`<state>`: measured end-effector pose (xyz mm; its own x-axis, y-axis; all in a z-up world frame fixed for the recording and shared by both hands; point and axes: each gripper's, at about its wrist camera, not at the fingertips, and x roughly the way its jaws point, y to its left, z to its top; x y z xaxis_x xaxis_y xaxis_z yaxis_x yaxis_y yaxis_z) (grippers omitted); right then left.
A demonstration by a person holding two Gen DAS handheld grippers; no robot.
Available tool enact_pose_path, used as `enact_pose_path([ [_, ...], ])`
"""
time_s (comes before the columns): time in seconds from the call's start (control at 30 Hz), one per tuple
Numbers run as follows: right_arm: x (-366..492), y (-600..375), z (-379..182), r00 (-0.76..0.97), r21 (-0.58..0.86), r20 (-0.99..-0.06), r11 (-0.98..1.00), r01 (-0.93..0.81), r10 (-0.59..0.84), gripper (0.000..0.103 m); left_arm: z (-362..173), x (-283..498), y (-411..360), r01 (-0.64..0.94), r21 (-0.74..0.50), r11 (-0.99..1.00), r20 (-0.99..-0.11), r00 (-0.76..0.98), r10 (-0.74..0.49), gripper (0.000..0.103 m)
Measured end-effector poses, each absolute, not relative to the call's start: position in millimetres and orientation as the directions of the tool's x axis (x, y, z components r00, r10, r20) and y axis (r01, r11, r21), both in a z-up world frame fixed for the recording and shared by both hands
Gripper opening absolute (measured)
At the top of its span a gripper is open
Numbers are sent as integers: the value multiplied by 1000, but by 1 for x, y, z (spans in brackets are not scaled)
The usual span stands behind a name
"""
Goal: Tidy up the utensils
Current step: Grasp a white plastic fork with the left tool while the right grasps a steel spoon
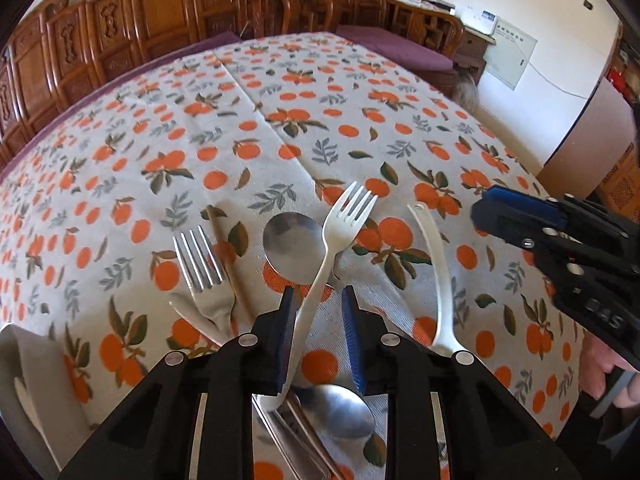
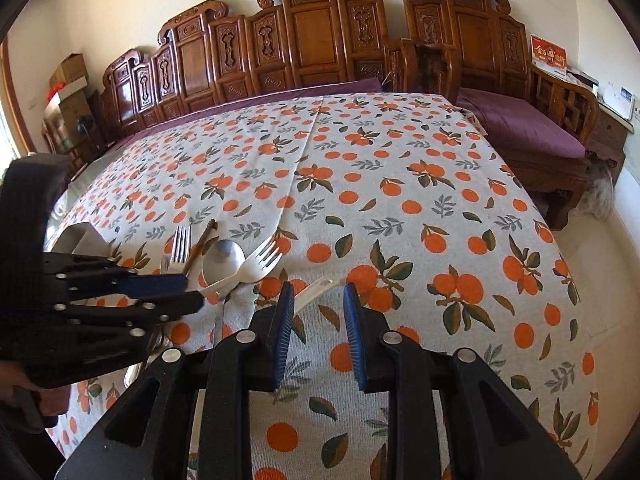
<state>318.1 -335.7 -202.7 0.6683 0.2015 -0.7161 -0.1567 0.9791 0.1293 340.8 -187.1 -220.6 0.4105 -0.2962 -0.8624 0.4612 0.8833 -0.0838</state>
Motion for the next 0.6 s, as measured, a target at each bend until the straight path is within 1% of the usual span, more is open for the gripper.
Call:
enact_pose_path([
  [0.2,319,-336,-202,668,147,-712,976,-158,216,28,-232,349,-187,443,-101,891,-880,377,-288,21],
  [0.27,319,-332,-202,667,142,-712,975,-169,219,28,-232,348,-184,435,-115,893,-878,375,-297,17],
  [0.33,318,-328,-202,665,138,-713,974,-178,223,28,-232,347,-182,434,-138,890,-875,367,-315,10],
  [0.4,318,-325,-202,664,135,-712,973,-188,227,28,-230,344,-181,434,-143,890,-873,369,-320,7],
  [0.6,320,-318,-205,647,149,-720,966,-209,251,28,-210,325,-175,448,-116,887,-847,421,-324,7],
])
